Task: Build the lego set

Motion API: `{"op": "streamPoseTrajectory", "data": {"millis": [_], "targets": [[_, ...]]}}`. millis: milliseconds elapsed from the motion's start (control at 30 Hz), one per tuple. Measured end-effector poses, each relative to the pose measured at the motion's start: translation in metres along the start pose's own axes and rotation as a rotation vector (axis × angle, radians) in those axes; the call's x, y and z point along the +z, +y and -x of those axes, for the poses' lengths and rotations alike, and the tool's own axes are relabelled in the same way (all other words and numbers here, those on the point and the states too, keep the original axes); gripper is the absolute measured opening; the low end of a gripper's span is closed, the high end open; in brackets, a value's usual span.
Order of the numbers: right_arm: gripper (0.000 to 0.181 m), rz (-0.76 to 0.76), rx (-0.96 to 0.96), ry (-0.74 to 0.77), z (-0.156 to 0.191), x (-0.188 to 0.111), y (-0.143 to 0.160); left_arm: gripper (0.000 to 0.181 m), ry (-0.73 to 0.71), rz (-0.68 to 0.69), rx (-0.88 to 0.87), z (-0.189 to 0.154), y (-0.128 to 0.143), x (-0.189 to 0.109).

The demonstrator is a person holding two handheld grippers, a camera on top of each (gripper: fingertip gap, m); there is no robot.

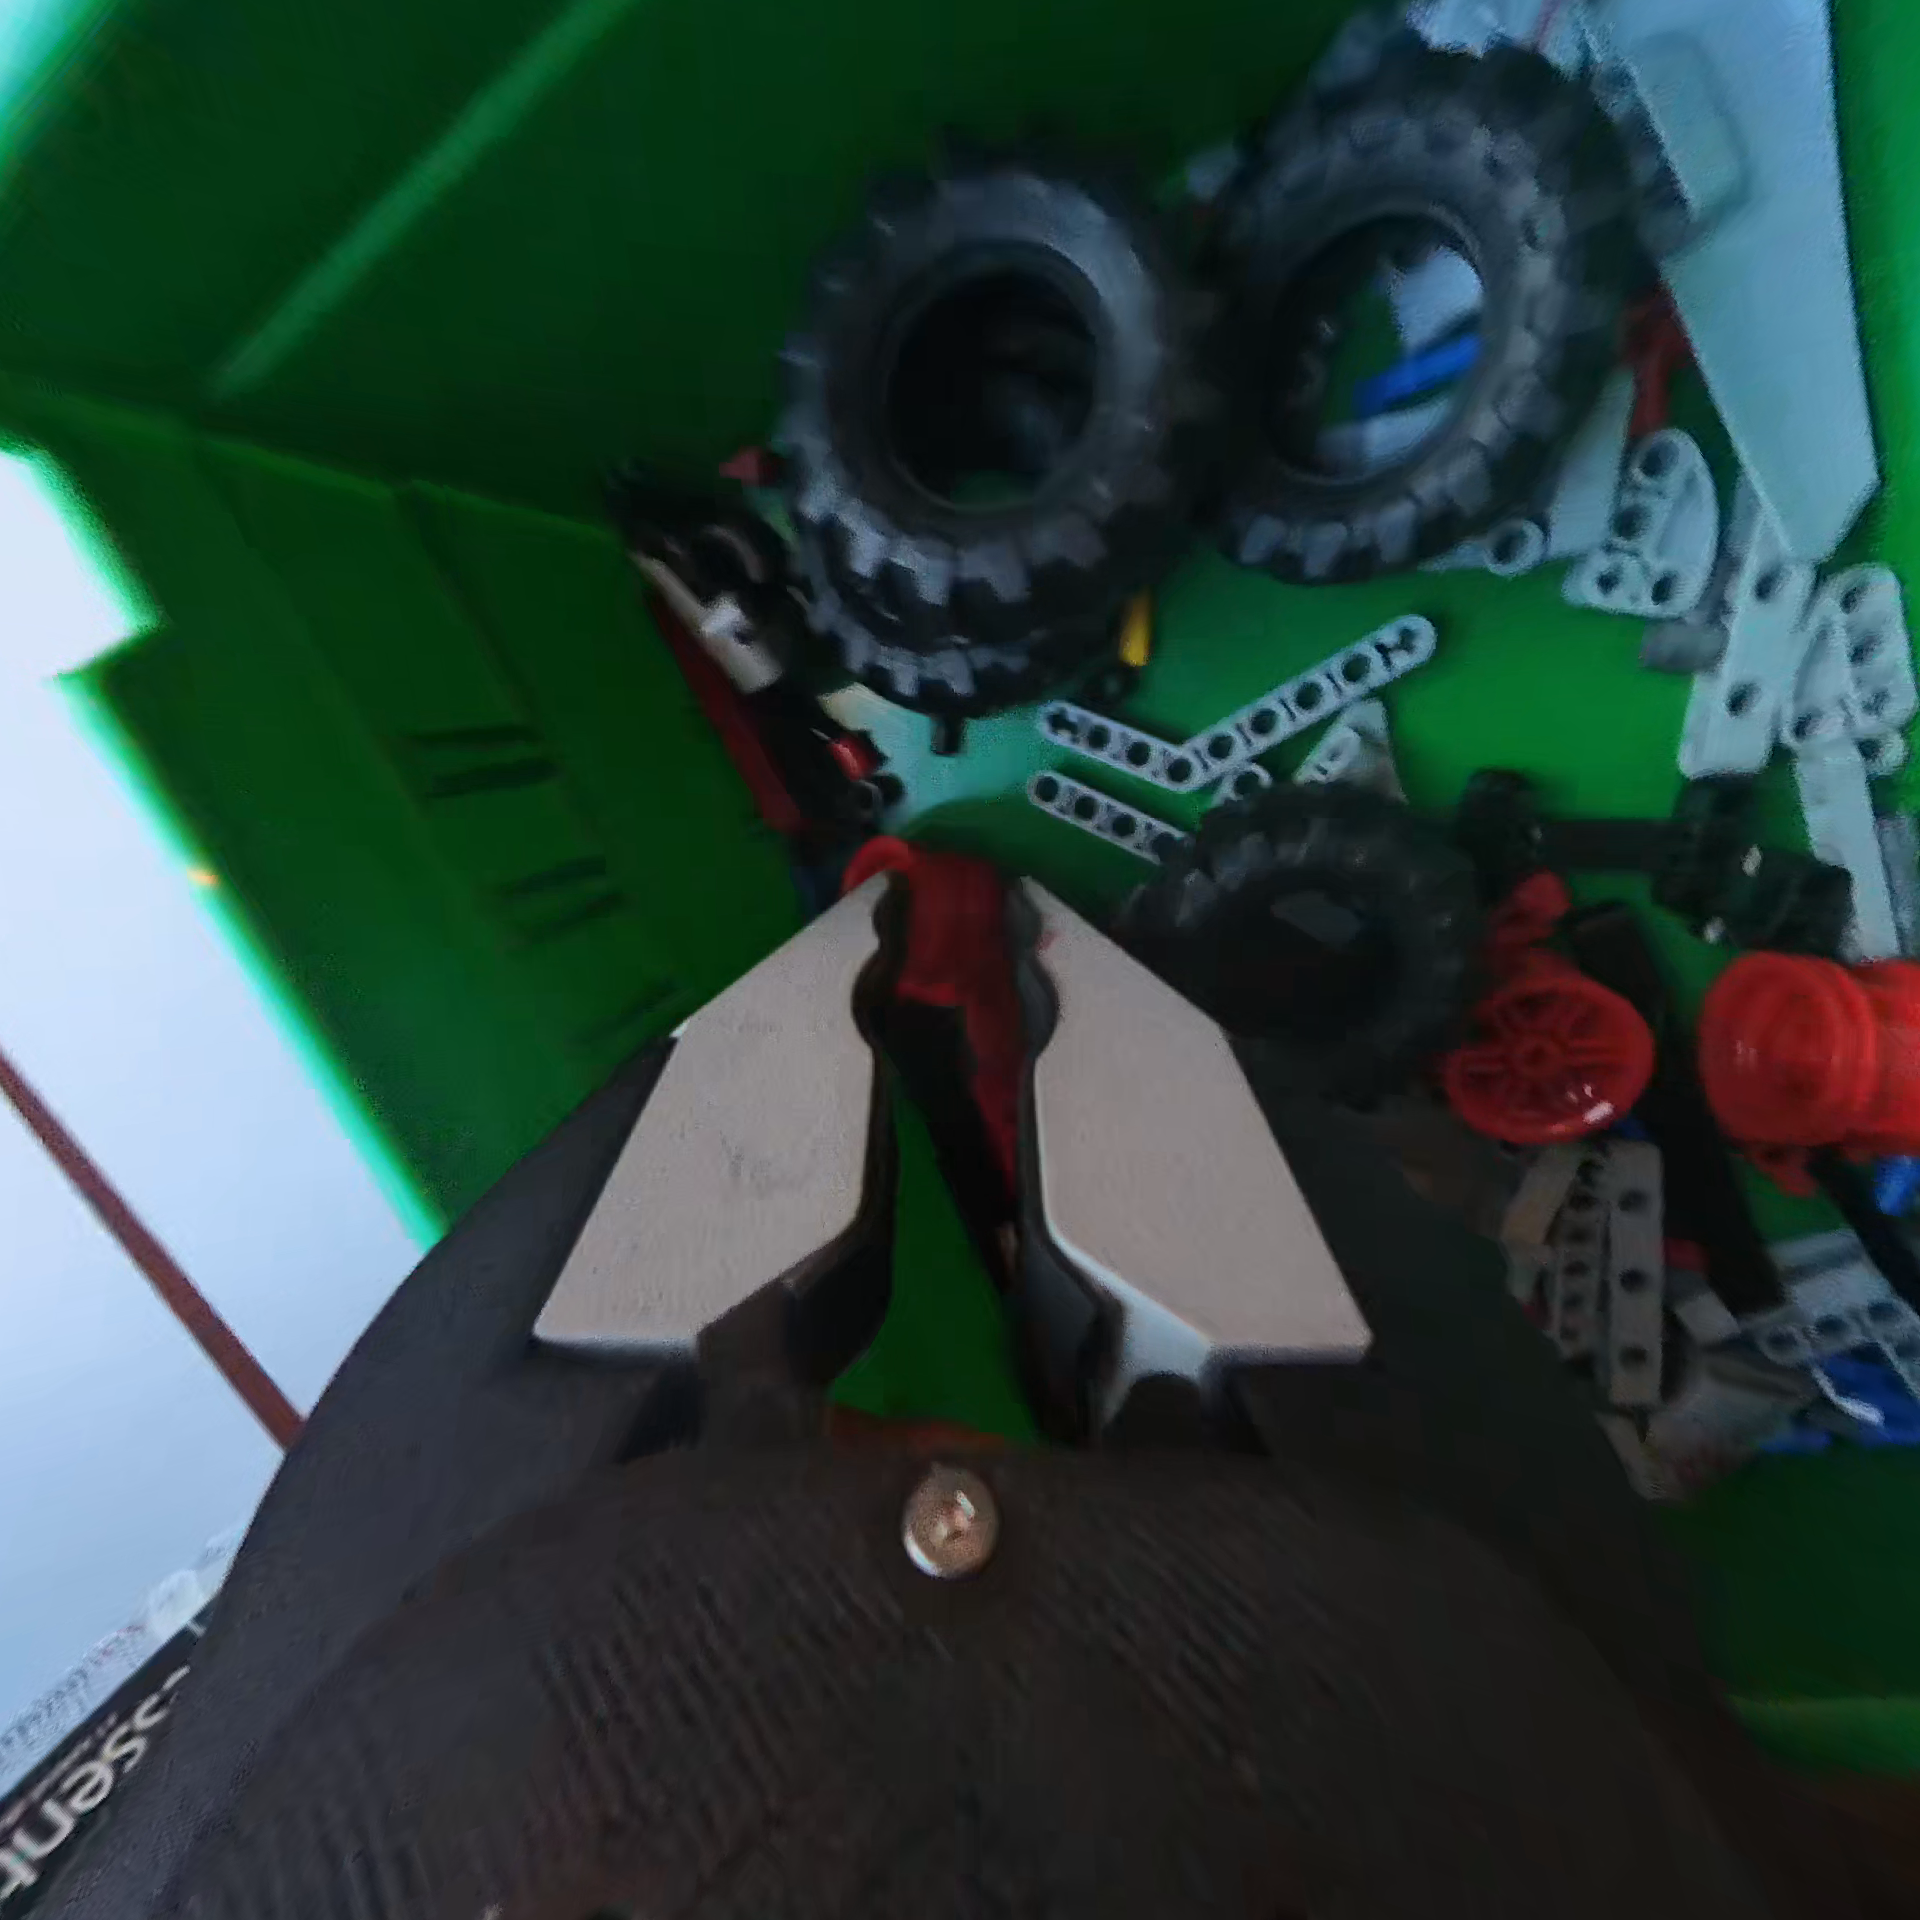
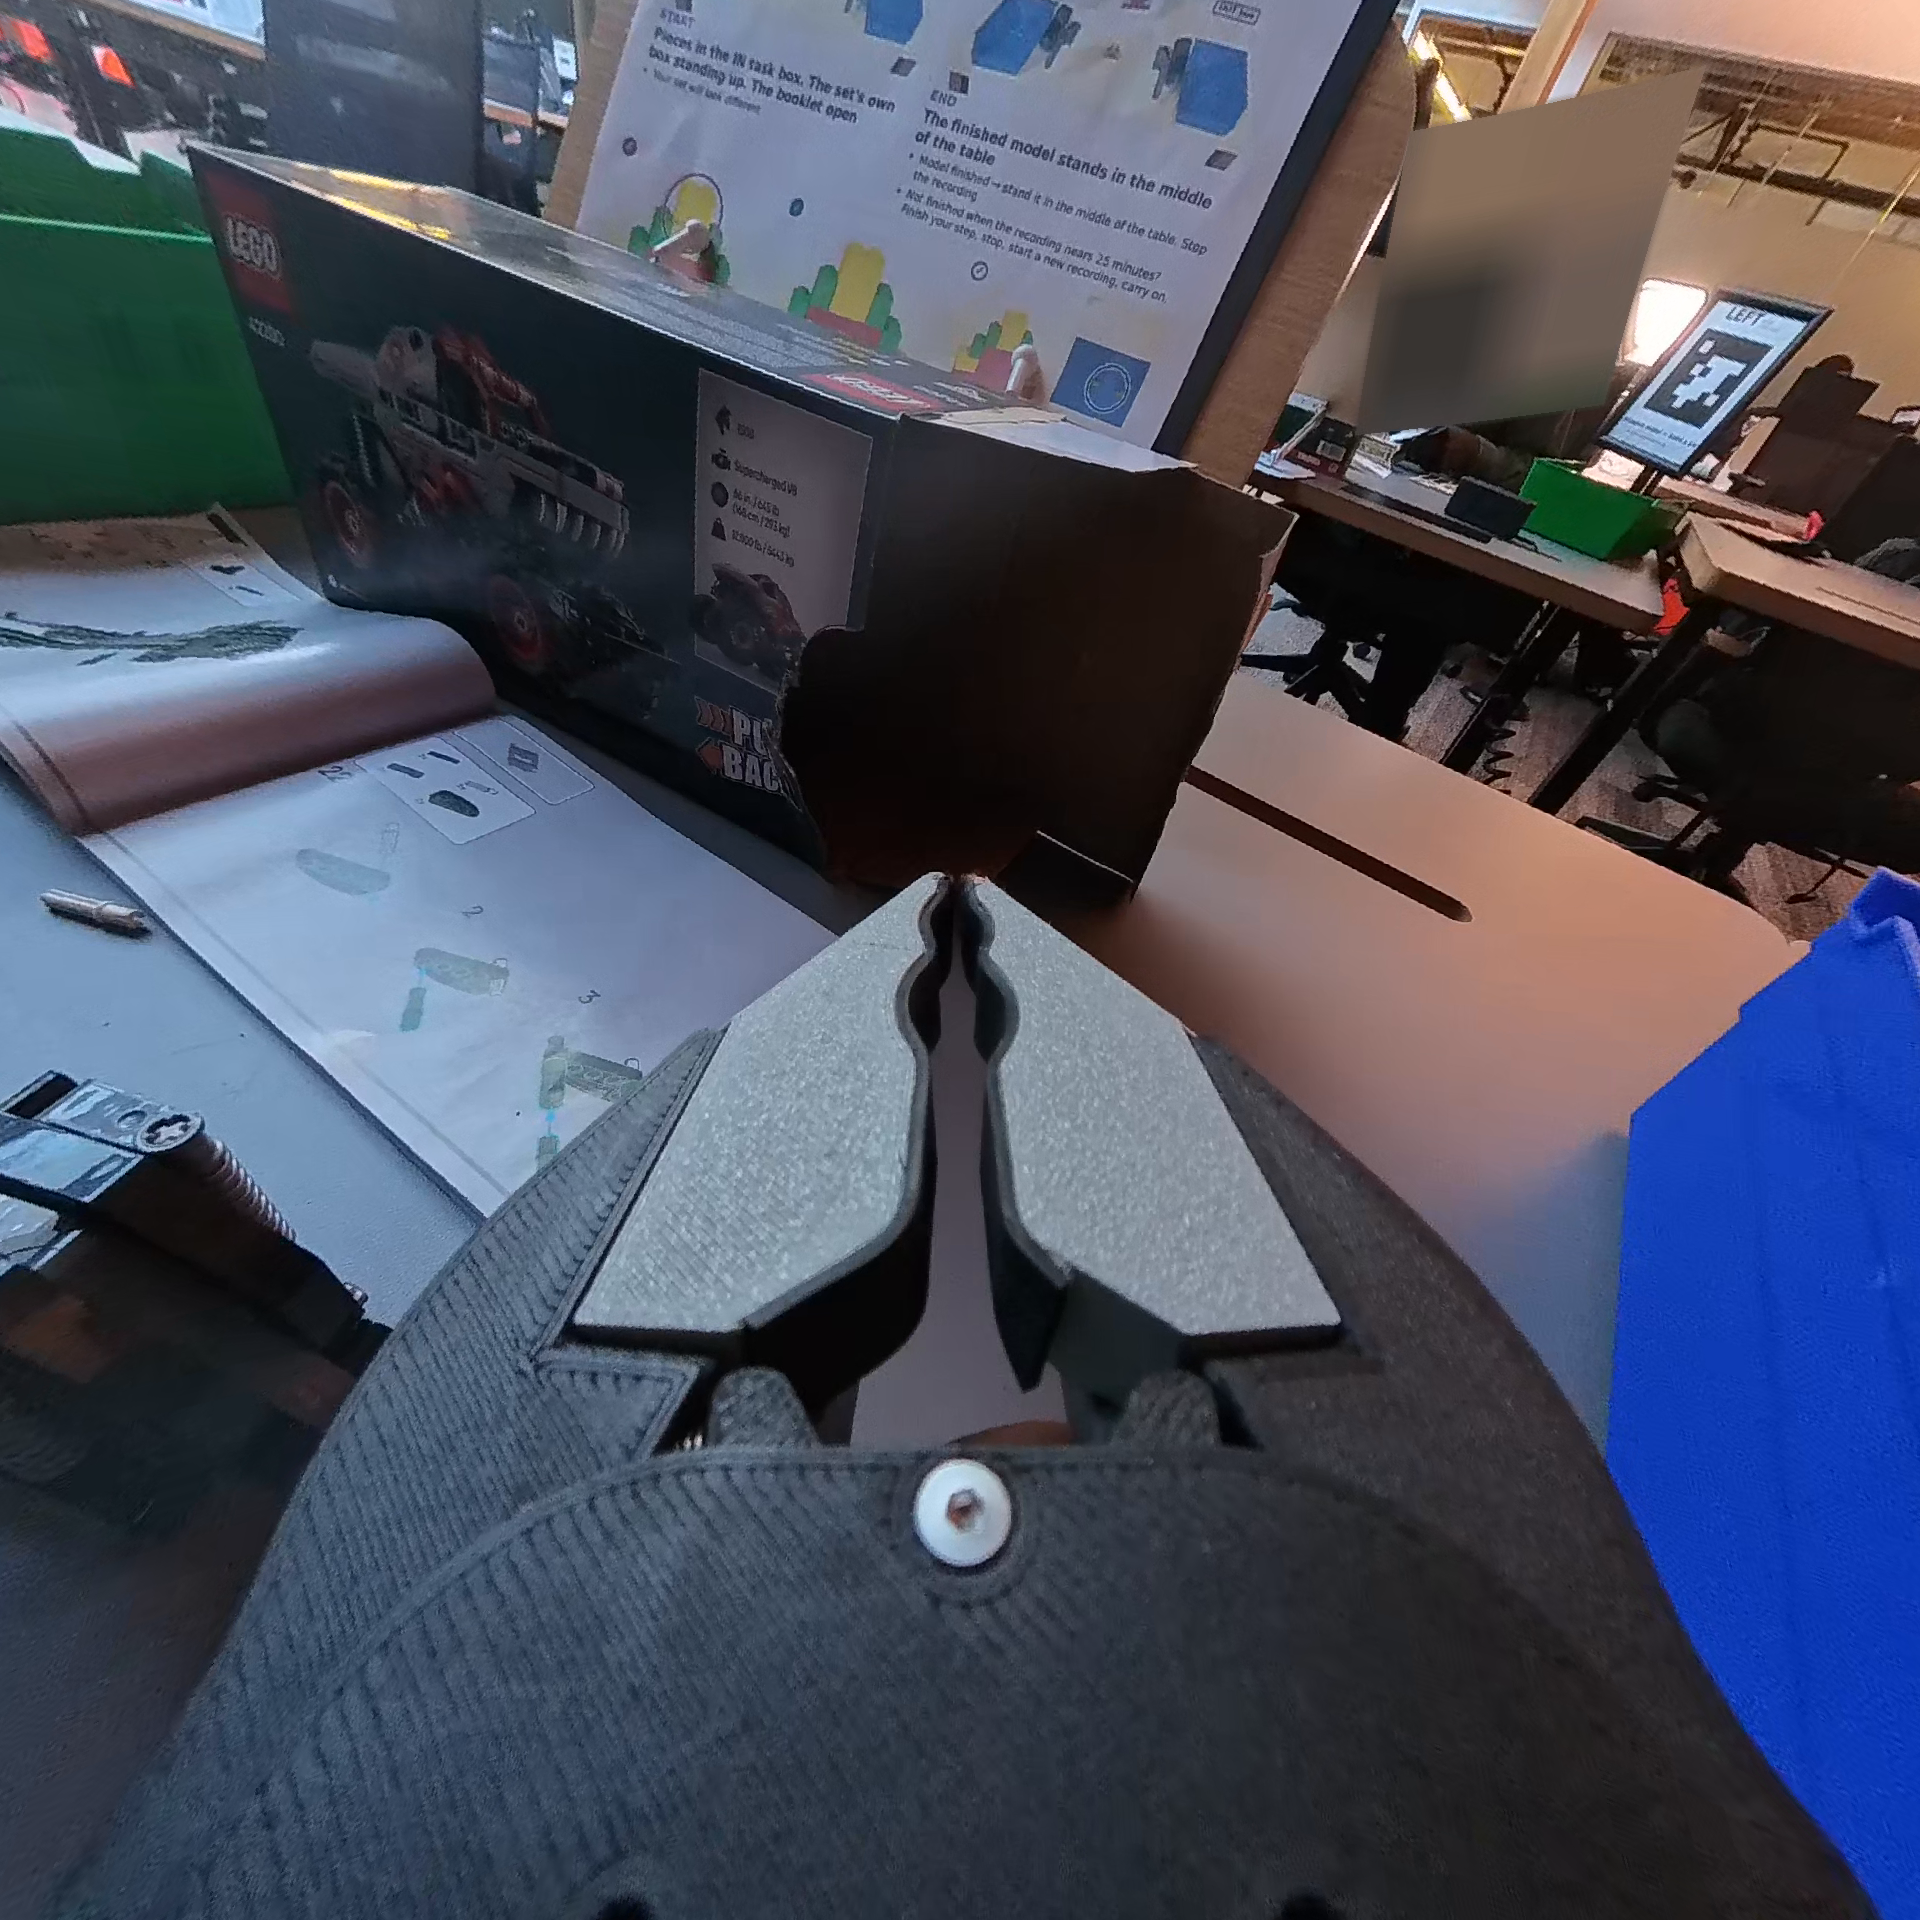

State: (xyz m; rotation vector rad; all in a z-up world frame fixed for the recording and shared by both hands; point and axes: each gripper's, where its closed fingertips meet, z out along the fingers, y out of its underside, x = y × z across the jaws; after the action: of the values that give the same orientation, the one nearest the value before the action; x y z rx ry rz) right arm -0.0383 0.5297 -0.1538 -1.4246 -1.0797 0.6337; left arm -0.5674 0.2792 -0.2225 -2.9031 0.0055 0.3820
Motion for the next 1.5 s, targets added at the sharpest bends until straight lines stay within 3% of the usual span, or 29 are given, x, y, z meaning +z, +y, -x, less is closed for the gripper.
{"op": "streamPoseTrajectory", "data": {"millis": [33, 67, 167, 233, 300, 433, 633, 867, 1133, 1500], "targets": [[0.0, 0.0, 0.001, 0.0, 0.0, 0.0, 0.0, 0.012, 0.018, 0.01, 0.018, -0.004, 0.002, 0.0], [0.0, -0.001, 0.001, 0.0, 0.0, 0.0, 0.0, 0.003, 0.032, 0.005, 0.026, -0.007, 0.001, -0.001], [0.0, -0.002, 0.001, -0.001, 0.0, 0.0, 0.0, 0.003, 0.06, -0.138, 0.023, -0.013, -0.023, -0.02], [0.0, -0.001, 0.001, -0.002, 0.0, 0.0, 0.0, 0.004, -0.004, -0.282, -0.036, 0.001, -0.045, -0.042], [0.0, 0.0, 0.0, -0.004, 0.001, 0.0, 0.0, 0.012, -0.061, -0.336, -0.098, 0.016, -0.051, -0.056], [0.0, 0.0, -0.001, -0.003, 0.001, 0.0, 0.0, 0.015, -0.114, -0.272, -0.098, 0.027, -0.037, -0.048], [0.0, 0.004, 0.0, 0.0, 0.0, 0.001, 0.001, 0.035, -0.086, -0.211, -0.067, 0.018, -0.031, -0.039], [0.0, 0.002, 0.0, -0.002, 0.0, 0.0, 0.0, 0.034, -0.125, -0.188, -0.101, 0.027, -0.032, -0.029], [0.0, 0.009, -0.004, 0.005, -0.001, 0.001, 0.001, 0.036, -0.145, -0.354, -0.101, 0.025, -0.056, -0.062], [0.0, 0.032, 0.009, -0.031, 0.003, 0.004, 0.004, 0.037, -0.164, -0.303, -0.074, 0.022, -0.054, -0.054]]}}
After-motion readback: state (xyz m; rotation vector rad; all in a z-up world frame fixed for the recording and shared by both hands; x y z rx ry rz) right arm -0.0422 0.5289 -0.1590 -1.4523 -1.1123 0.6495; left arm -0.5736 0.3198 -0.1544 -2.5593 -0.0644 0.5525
